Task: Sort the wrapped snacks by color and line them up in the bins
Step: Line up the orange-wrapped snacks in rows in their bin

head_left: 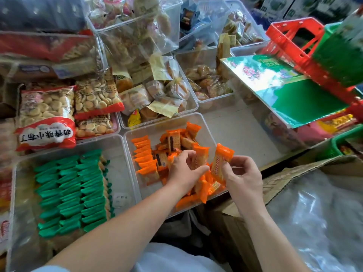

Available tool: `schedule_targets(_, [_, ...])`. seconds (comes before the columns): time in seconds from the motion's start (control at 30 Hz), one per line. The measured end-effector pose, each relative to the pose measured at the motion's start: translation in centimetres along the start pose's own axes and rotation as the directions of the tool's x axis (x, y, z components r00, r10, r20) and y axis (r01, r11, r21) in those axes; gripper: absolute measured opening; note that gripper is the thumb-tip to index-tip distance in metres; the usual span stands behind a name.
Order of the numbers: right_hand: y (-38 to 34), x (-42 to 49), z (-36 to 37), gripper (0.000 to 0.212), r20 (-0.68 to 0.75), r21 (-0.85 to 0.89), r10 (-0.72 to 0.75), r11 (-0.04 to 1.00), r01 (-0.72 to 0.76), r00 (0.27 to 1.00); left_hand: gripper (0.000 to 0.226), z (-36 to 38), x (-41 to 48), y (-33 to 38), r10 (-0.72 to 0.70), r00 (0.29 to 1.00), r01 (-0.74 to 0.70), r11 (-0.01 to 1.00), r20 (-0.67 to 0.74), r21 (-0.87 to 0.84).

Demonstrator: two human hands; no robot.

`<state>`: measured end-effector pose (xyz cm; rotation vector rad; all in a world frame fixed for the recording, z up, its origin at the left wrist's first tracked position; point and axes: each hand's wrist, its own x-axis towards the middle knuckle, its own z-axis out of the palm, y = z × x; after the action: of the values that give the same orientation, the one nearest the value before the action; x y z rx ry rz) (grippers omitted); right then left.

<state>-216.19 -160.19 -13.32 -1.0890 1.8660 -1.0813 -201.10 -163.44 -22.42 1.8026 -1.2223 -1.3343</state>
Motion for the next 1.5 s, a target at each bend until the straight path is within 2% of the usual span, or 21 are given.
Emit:
schedule_targets(0.1, [-0.3, -0.3, -0.2, 0.013, -0.018, 0.033, 0.027, 0.999, -0.026, 0.999, 0.05, 0.0, -0.9, -0.4, -0.02, 0.994, 0.011, 0.996, 0.104, 0.085])
schedule_targets(0.17, [-0.4, -0.4, -0.3, 0.014, -0.018, 0.046, 0.035, 0.998, -0.034, 0.999, 0.059, -0.1, -1.3, -0.4, -0.048, 0.995, 0.04, 0.995, 0.088, 0.091])
schedule_targets(0.27, [-0.4, -0.8, -0.3, 0.017, -0.002, 0.082, 0.06, 0.995, -0.06, 0.998, 0.076, -0.1, -1.4, 0.3, -0.088, 0.995, 0.088, 0.996, 0.052, 0.002])
schedule_targets(0.43, [-0.2, -1.0, -0.9, 0.016, -0.01, 0.126, 0.077, 0.989, -0.075, 0.997, 0.04, -0.9, -2.1, 0.9, -0.054, 0.995, 0.066, 0.986, 0.081, -0.15])
schedule_targets(0.5, [-0.5, -1.0, -1.2, 0.016, 0.0, 0.142, 0.084, 0.986, -0.083, 0.996, 0.037, -2.5, -2.9, 0.9, -0.055, 0.994, 0.076, 0.967, 0.091, -0.245])
schedule_targets(0.63, [-0.8, -1.1, -0.9, 0.014, 0.107, 0.166, 0.134, 0.975, -0.151, 0.985, 0.05, -6.8, -5.6, 1.0, -0.057, 0.997, 0.072, 0.908, 0.049, -0.413])
schedule_targets(0.73, [-1.3, -1.7, 0.3, 0.012, 0.208, 0.167, 0.161, 0.966, -0.197, 0.965, 0.047, -9.4, -8.3, 0.7, -0.049, 0.998, 0.063, 0.879, 0.043, -0.472])
schedule_targets(0.83, [-2.0, -2.2, 1.9, 0.019, 0.288, 0.173, 0.176, 0.957, -0.232, 0.941, 0.043, -11.0, -9.8, 0.6, -0.011, 0.996, 0.059, 0.849, 0.093, -0.526])
schedule_targets(0.9, [-2.6, -2.3, 3.0, 0.026, 0.358, 0.164, 0.177, 0.955, -0.248, 0.917, 0.046, -11.4, -10.2, 0.5, 0.012, 0.993, 0.05, 0.854, 0.115, -0.519])
schedule_targets(1.03, [-3.8, -3.1, 4.8, 0.021, 0.514, 0.169, 0.136, 0.952, -0.255, 0.847, 0.058, -11.9, -10.5, -0.9, 0.036, 0.998, -0.009, 0.909, 0.055, -0.418])
schedule_targets(1.1, [-4.2, -3.5, 5.6, 0.031, 0.569, 0.136, 0.114, 0.964, -0.229, 0.814, 0.058, -12.4, -10.8, -1.4, 0.059, 0.997, -0.038, 0.932, 0.049, -0.359])
schedule_targets(1.17, [-4.4, -3.6, 6.3, 0.039, 0.587, 0.087, 0.105, 0.978, -0.191, 0.803, 0.058, -12.7, -11.0, -1.4, 0.089, 0.994, -0.067, 0.951, 0.058, -0.301])
schedule_targets(1.27, [-4.2, -3.3, 7.3, 0.041, 0.566, 0.035, 0.116, 0.986, -0.165, 0.816, 0.057, -13.7, -11.0, -1.4, 0.122, 0.992, -0.114, 0.98, 0.041, -0.162])
schedule_targets(1.33, [-3.6, -2.5, 7.9, 0.04, 0.555, -0.018, 0.12, 0.991, -0.132, 0.823, 0.054, -14.8, -10.1, -2.3, 0.098, 0.994, -0.103, 0.991, -0.057, -0.083])
schedule_targets(1.4, [-2.8, -1.4, 8.7, 0.034, 0.55, -0.09, 0.11, 0.993, -0.072, 0.828, 0.048, -16.2, -9.4, -3.4, 0.02, 0.986, -0.032, 0.997, -0.167, -0.069])
schedule_targets(1.5, [-2.1, -0.5, 10.5, 0.029, 0.6, -0.145, 0.102, 0.989, -0.017, 0.793, 0.051, -17.5, -9.1, -4.8, -0.07, 0.971, 0.05, 0.994, -0.227, -0.095])
